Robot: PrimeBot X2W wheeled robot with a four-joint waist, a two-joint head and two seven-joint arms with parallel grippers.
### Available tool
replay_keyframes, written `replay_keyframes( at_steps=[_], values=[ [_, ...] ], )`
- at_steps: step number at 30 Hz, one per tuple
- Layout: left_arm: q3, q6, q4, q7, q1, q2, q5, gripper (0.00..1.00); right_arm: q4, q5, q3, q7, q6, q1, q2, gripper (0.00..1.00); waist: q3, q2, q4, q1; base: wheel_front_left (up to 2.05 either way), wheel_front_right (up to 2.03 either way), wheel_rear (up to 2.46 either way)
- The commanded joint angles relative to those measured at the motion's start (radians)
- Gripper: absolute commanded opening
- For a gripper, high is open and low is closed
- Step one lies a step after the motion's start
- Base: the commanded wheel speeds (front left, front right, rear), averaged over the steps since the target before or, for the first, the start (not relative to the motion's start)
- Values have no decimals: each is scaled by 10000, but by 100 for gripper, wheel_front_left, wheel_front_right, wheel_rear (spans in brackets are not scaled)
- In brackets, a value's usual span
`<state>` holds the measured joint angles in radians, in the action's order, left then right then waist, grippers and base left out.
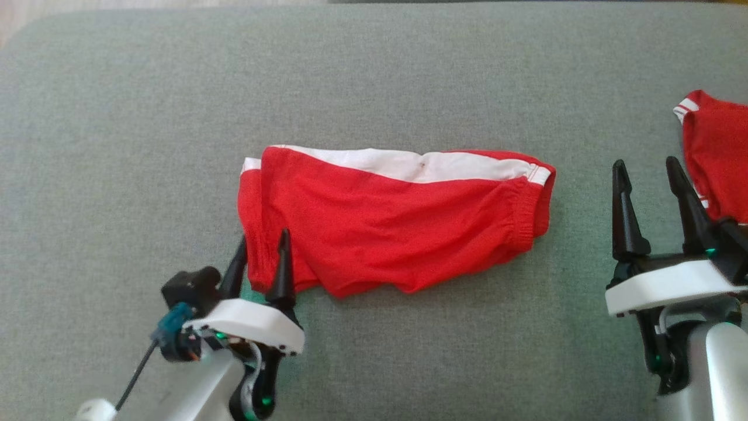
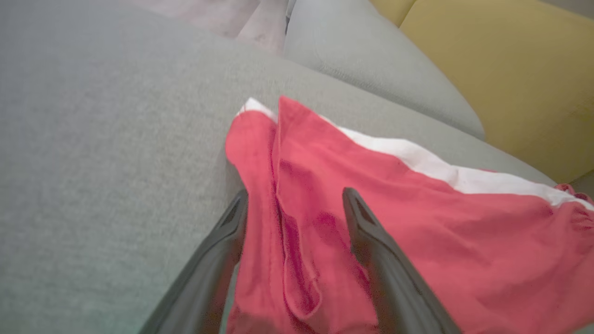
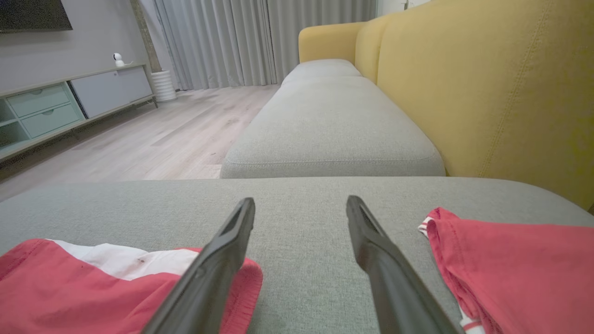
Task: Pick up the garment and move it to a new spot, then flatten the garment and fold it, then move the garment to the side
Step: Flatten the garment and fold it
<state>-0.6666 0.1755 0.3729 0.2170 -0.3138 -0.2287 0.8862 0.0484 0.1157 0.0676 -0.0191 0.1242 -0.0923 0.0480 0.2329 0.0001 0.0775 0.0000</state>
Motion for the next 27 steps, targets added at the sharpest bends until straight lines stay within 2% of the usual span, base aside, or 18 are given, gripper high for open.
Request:
replay_keyframes(
  at_steps=[1,10,19,27],
  values=[
    [501,38,-299,171,-320,-223,-143,100,309,80,-217,2,65,-81,22,100,-89,-1,23,0,0,0,0],
    [1545,324,-1757,441,499,-767,-1527,100,19,298,-17,110,65,341,22,100,-779,-1,233,0,0,0,0],
    [2036,415,-2547,446,1648,-526,-2321,100,-533,551,-93,318,65,732,22,100,-1177,-1,486,0,0,0,0],
    [1977,351,-2507,447,1636,-369,-2489,100,-1628,650,-925,-394,65,-102,22,100,-1088,-1,725,0,0,0,0]
  ],
)
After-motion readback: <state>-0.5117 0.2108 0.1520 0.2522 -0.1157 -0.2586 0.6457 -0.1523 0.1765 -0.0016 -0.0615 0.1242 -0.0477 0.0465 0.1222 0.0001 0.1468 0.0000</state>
